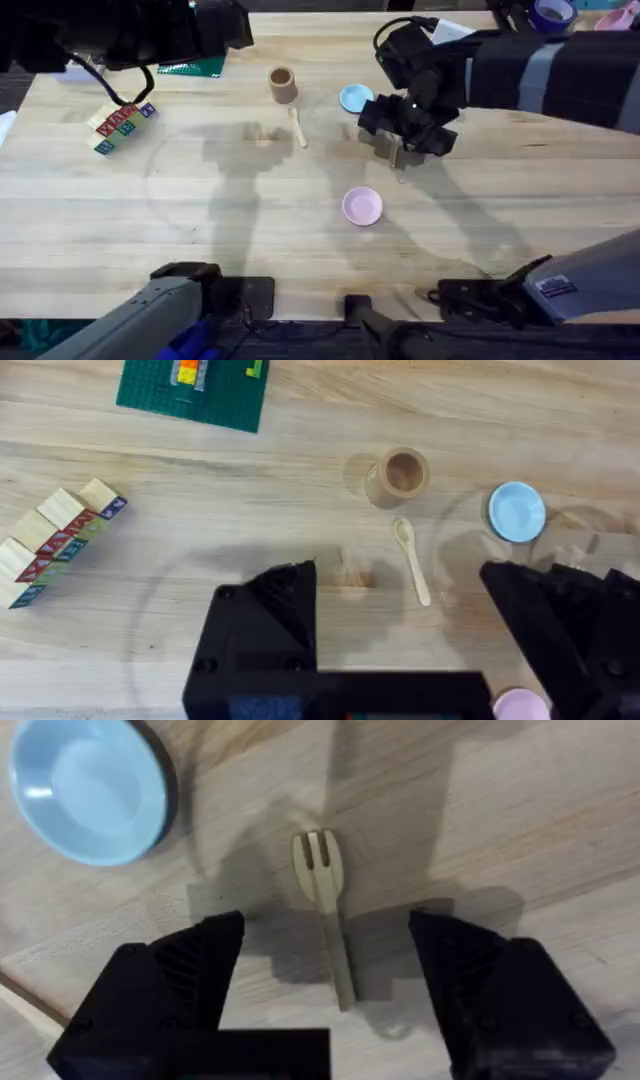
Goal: Pick up a utensil and set it on the pink plate, then put the other utensil in the container.
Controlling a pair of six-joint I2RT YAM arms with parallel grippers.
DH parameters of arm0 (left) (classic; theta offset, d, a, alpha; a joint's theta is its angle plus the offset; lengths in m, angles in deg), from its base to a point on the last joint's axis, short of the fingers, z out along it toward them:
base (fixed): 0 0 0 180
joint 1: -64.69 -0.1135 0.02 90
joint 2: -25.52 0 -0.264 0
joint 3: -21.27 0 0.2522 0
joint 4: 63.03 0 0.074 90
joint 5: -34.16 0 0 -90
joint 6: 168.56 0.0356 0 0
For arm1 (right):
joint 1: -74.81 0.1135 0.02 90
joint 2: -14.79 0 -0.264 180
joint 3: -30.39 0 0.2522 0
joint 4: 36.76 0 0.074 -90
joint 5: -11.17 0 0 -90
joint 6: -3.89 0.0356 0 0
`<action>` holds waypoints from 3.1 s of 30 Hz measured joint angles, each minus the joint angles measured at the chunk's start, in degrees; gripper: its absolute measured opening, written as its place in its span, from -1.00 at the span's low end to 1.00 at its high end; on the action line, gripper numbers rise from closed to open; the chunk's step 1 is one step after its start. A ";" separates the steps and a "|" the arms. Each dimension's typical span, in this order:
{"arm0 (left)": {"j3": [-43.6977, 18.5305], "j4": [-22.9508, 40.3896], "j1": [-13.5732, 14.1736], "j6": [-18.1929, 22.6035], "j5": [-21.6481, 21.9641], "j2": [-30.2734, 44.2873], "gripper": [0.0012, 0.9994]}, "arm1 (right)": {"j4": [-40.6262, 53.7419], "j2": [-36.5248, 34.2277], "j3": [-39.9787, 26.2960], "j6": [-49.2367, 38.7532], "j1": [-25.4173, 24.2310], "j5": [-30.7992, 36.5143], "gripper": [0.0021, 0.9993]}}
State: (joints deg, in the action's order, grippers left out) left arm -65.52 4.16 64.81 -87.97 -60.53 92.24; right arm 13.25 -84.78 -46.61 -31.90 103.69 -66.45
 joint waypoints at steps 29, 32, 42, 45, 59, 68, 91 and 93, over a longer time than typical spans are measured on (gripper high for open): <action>0.00 0.06 0.00 0.00 0.00 0.00 0.99 | 0.04 0.31 0.61 -0.20 -0.20 1.88 -0.91; 0.00 0.07 0.00 0.00 0.00 0.02 0.99 | -0.20 0.35 0.61 -0.20 -0.22 1.75 -0.92; 0.00 0.15 0.00 0.00 0.00 0.00 0.99 | -0.31 0.35 0.61 -1.34 -0.22 1.80 -0.94; 0.00 0.15 0.00 0.00 0.00 0.02 0.99 | -0.39 0.42 0.61 -3.07 -0.22 1.79 -0.94; 0.00 0.15 0.00 0.00 0.00 0.01 0.99 | -0.57 8.90 -0.78 -20.48 -0.11 -0.13 -0.94; 0.00 -0.08 0.00 0.00 0.00 0.02 0.99 | 0.54 18.55 -0.94 -34.52 -0.07 -2.83 -0.94; 0.00 -0.07 0.00 0.00 0.00 0.02 0.99 | 14.78 22.44 -1.00 -67.09 7.76 -16.92 -0.94; 0.00 -0.07 0.00 0.00 0.00 0.00 0.99 | 12.70 22.19 -0.08 -67.63 8.62 -17.16 -0.94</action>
State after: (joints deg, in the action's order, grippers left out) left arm -65.52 4.09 64.81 -87.97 -60.53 92.24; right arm 25.95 -62.59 -46.69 -99.52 112.32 -83.61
